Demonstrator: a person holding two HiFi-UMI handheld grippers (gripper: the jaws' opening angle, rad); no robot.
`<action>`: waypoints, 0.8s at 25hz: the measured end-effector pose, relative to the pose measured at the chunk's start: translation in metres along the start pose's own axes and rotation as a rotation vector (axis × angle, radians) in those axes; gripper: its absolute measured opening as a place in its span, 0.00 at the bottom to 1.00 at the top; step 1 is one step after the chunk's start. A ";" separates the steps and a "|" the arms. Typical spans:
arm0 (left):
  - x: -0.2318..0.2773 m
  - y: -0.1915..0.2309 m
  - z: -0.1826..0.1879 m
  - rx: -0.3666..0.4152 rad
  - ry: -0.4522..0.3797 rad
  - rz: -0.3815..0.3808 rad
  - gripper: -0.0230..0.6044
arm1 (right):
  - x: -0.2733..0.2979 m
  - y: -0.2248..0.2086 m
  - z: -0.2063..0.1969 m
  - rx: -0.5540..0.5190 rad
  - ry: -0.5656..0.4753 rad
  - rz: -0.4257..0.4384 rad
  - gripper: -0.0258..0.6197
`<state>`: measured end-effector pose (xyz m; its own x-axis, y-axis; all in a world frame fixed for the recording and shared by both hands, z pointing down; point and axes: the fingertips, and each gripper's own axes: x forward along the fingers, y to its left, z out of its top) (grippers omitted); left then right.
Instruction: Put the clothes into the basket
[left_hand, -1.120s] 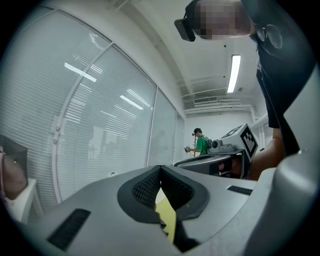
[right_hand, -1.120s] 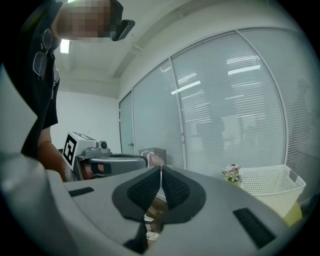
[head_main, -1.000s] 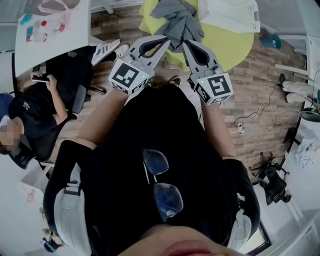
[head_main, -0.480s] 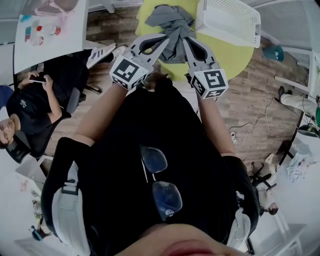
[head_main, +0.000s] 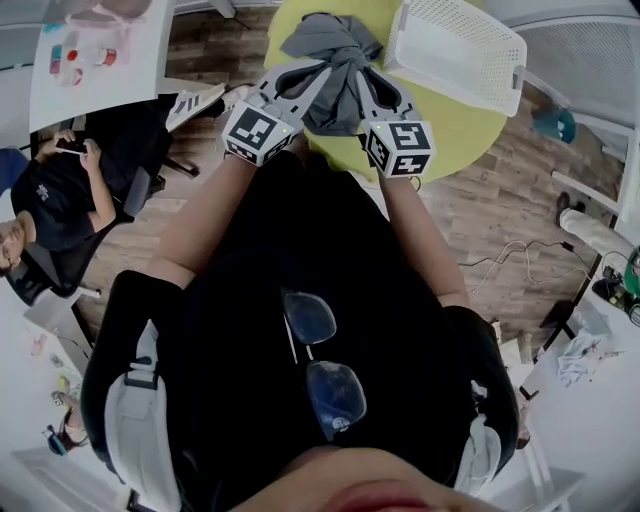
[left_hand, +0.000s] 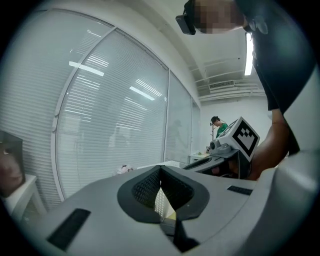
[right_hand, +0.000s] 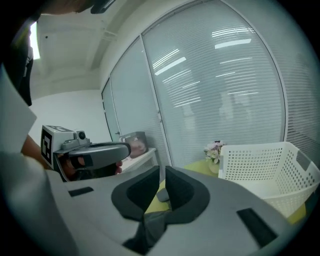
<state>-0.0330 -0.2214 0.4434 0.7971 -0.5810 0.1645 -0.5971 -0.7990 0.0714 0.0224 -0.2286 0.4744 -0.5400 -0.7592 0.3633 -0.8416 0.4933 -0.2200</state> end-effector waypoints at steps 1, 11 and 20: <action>0.003 0.003 -0.004 0.003 -0.001 0.006 0.05 | 0.005 -0.005 -0.006 0.010 0.015 -0.009 0.09; 0.040 0.043 -0.056 0.005 0.084 -0.045 0.05 | 0.063 -0.046 -0.058 0.168 0.188 -0.104 0.18; 0.067 0.079 -0.092 0.005 0.131 -0.125 0.05 | 0.122 -0.074 -0.134 0.261 0.438 -0.202 0.52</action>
<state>-0.0353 -0.3087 0.5510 0.8464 -0.4523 0.2811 -0.4935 -0.8646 0.0947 0.0204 -0.3011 0.6566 -0.3590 -0.5524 0.7523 -0.9331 0.1925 -0.3039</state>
